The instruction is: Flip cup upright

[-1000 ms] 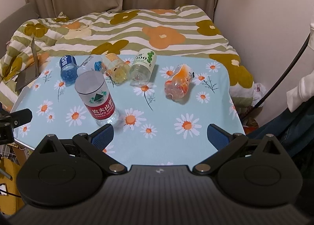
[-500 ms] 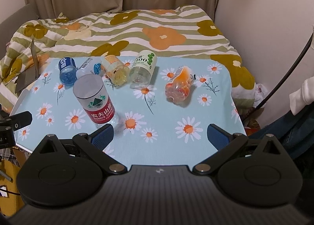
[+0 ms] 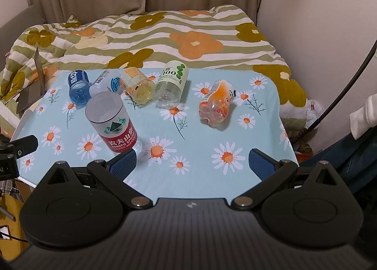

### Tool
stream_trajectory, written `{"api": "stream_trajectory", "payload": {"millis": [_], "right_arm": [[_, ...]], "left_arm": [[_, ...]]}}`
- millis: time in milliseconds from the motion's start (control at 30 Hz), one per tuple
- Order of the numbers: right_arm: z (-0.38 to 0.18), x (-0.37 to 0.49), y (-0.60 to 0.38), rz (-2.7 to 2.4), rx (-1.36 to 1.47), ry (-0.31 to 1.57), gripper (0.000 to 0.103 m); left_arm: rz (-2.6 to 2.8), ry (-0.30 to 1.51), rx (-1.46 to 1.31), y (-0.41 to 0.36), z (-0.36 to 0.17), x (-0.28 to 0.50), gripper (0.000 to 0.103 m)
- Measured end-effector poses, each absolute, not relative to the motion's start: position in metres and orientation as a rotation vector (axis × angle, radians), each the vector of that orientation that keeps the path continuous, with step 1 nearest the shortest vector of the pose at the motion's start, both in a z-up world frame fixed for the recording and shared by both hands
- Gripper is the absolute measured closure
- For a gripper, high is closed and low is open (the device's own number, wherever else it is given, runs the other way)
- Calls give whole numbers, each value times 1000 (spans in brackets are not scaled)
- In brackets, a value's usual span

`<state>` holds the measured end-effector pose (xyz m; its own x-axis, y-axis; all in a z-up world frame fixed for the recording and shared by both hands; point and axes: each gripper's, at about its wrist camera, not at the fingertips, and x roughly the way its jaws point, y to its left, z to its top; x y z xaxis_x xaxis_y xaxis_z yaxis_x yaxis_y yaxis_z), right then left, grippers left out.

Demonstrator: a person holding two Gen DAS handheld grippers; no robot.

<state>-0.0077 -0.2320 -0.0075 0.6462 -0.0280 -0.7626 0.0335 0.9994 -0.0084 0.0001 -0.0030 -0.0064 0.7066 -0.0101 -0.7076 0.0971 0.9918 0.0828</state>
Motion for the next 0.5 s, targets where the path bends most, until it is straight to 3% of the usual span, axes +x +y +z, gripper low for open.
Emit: {"api": "stream_trajectory", "payload": {"millis": [500], "right_arm": [[-25,11,-228,-3,4,884,0]], "left_arm": [[-14,754,131,0,-8,10,0]]}}
